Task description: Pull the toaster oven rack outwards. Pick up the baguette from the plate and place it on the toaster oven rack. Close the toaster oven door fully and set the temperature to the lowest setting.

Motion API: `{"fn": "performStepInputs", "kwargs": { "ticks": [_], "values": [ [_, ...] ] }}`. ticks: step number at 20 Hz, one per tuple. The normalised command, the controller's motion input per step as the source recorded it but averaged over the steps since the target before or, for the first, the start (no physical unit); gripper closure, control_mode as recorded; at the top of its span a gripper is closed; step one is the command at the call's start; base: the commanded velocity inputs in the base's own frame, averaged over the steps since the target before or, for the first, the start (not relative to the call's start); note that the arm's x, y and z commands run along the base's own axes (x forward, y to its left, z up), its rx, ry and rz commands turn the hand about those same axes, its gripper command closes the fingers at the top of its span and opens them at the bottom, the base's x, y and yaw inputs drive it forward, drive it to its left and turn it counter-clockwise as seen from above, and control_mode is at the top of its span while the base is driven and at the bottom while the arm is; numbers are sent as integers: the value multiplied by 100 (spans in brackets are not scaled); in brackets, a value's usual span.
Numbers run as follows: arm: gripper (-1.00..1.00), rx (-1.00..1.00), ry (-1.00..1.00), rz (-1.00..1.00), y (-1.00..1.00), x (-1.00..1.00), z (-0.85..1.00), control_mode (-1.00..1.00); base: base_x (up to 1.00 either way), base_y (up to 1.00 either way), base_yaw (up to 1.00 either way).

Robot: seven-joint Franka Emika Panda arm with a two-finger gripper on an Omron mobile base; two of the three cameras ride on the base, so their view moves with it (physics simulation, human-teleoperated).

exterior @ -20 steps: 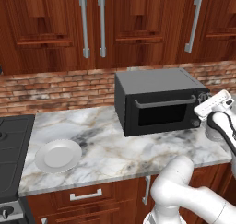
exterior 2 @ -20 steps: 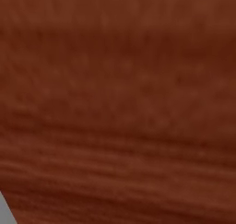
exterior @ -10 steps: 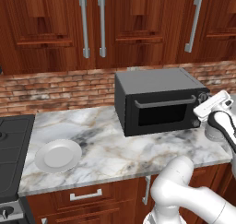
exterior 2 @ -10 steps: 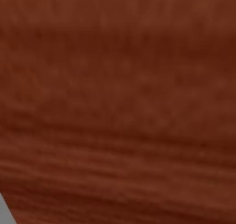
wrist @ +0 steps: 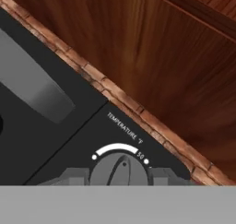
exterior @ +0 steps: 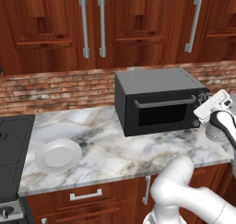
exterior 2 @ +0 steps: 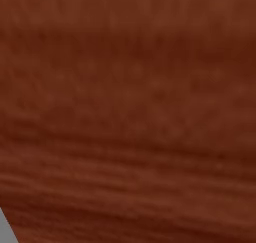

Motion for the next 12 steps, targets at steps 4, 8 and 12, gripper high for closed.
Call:
{"fn": "performStepInputs", "kwargs": {
  "ticks": [4,8,12],
  "values": [
    [100,-15,0,5,0,-5,47,-100,0,0,0],
    [100,-12,0,2,0,-5,30,-100,0,0,0],
    [100,-17,-1,0,0,-9,3,-100,0,0,0]
  ]
}}
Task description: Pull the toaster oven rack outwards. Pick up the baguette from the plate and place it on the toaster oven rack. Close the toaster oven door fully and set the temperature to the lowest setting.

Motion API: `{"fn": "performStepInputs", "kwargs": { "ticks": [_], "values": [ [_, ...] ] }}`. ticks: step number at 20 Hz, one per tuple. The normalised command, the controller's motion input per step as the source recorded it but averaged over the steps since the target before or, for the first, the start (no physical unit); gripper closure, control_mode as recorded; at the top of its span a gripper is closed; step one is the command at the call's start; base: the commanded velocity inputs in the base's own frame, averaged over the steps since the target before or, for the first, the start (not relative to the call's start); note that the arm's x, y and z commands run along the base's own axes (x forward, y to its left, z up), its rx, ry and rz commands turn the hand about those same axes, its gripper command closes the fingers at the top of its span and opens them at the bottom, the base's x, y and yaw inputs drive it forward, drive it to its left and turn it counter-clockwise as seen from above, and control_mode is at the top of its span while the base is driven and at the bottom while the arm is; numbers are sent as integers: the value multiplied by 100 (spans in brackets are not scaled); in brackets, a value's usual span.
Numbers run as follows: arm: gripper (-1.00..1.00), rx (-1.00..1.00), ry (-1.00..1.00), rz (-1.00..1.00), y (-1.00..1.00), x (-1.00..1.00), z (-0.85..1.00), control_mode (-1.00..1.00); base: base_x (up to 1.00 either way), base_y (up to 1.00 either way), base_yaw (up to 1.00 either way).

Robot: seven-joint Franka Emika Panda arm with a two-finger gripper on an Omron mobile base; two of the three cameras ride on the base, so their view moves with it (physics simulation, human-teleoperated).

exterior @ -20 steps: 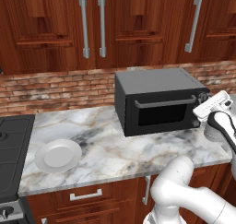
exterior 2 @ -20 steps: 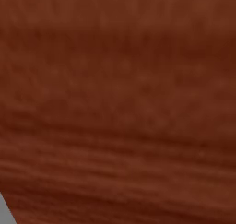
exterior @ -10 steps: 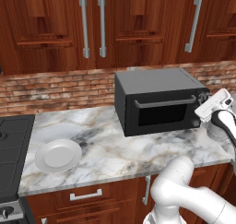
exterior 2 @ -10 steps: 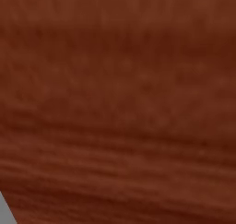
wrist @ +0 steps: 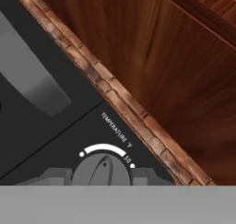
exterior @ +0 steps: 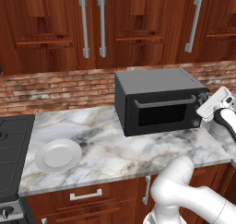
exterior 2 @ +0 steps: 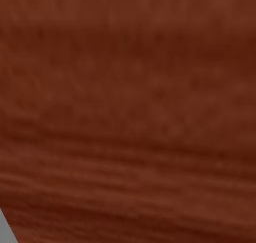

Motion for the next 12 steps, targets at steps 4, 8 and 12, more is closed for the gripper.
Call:
{"fn": "performStepInputs", "kwargs": {
  "ticks": [4,8,12],
  "values": [
    [100,-21,-3,0,0,-9,0,-100,0,0,0],
    [100,-22,-2,0,0,-9,14,-100,0,0,0],
    [100,-20,0,0,0,-5,24,-100,0,0,0]
  ]
}}
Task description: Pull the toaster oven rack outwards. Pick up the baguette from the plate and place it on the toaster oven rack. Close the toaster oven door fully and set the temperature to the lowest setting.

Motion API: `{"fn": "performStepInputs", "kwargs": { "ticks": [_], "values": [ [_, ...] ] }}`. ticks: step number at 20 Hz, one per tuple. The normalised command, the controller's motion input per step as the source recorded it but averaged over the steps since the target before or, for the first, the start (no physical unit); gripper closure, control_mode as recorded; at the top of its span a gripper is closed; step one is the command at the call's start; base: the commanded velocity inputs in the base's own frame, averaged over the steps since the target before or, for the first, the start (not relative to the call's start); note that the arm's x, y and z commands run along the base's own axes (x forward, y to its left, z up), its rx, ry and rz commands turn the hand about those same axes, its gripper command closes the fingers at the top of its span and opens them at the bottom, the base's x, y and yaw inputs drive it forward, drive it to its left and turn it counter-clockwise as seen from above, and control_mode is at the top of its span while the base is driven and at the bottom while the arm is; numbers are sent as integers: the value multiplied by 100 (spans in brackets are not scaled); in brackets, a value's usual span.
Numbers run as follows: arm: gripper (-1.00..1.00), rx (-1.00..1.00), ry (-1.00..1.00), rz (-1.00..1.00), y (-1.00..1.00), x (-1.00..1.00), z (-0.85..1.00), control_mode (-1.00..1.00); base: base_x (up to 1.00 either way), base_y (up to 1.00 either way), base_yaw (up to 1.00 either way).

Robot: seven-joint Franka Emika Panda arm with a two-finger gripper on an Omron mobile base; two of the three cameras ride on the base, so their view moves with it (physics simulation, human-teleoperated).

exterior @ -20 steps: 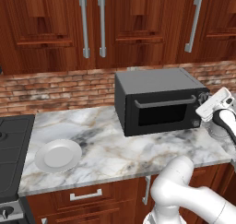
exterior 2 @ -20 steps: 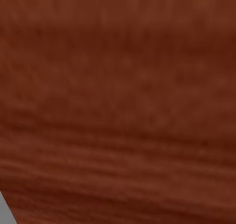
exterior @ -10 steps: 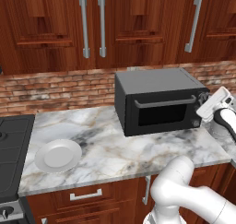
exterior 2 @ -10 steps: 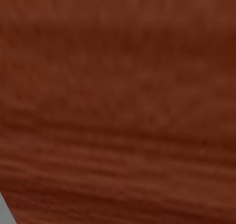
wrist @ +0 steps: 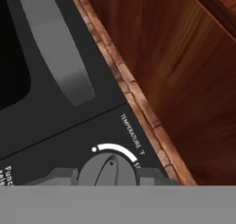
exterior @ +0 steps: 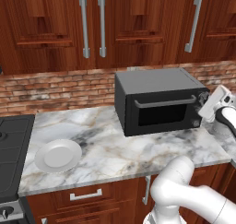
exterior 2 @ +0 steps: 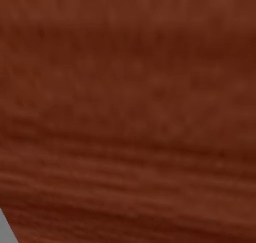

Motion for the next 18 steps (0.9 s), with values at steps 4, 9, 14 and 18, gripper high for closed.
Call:
{"fn": "performStepInputs", "kwargs": {
  "ticks": [4,9,14,18],
  "values": [
    [100,-20,0,0,0,-3,22,-100,0,0,0],
    [100,-19,0,0,0,-4,12,-100,0,0,0],
    [100,-20,0,0,0,-3,0,-100,0,0,0],
    [100,-20,-3,-1,0,-4,0,-100,0,0,0]
  ]
}}
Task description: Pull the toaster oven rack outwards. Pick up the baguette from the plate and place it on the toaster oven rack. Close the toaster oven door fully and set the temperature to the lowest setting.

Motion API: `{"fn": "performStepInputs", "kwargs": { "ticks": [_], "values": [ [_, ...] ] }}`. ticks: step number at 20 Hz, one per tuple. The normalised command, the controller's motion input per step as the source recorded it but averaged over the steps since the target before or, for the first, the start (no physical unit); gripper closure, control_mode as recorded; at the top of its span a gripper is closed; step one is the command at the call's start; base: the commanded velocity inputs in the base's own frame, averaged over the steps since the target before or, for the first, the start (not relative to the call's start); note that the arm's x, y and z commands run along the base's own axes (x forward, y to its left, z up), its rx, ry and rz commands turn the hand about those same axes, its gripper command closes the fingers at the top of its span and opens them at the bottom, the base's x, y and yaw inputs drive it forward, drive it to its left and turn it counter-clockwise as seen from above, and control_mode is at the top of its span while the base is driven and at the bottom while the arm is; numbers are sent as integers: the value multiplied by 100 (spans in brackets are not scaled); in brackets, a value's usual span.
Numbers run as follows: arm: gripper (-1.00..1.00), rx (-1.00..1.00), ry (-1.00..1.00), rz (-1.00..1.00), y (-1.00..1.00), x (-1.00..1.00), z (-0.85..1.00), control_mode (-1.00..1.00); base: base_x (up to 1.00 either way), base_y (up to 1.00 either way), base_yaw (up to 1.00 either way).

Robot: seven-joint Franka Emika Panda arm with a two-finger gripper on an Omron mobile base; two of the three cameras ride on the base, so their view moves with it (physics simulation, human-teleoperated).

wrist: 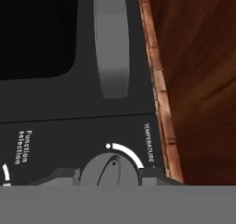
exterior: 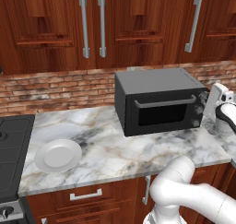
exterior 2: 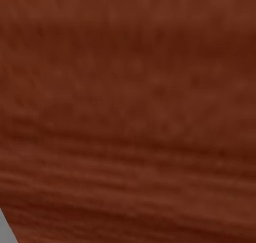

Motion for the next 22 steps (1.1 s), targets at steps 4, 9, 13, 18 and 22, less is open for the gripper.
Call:
{"fn": "performStepInputs", "kwargs": {
  "ticks": [4,9,13,18,22],
  "values": [
    [100,-22,-6,0,0,-7,0,-100,0,0,0],
    [100,-23,-5,-1,0,-8,0,-100,0,0,0],
    [100,-22,-1,-2,0,-9,0,-100,0,0,0],
    [100,-23,-1,-3,0,-3,0,-100,0,0,0],
    [100,-25,-4,-3,0,-2,0,-100,0,0,0]
  ]
}}
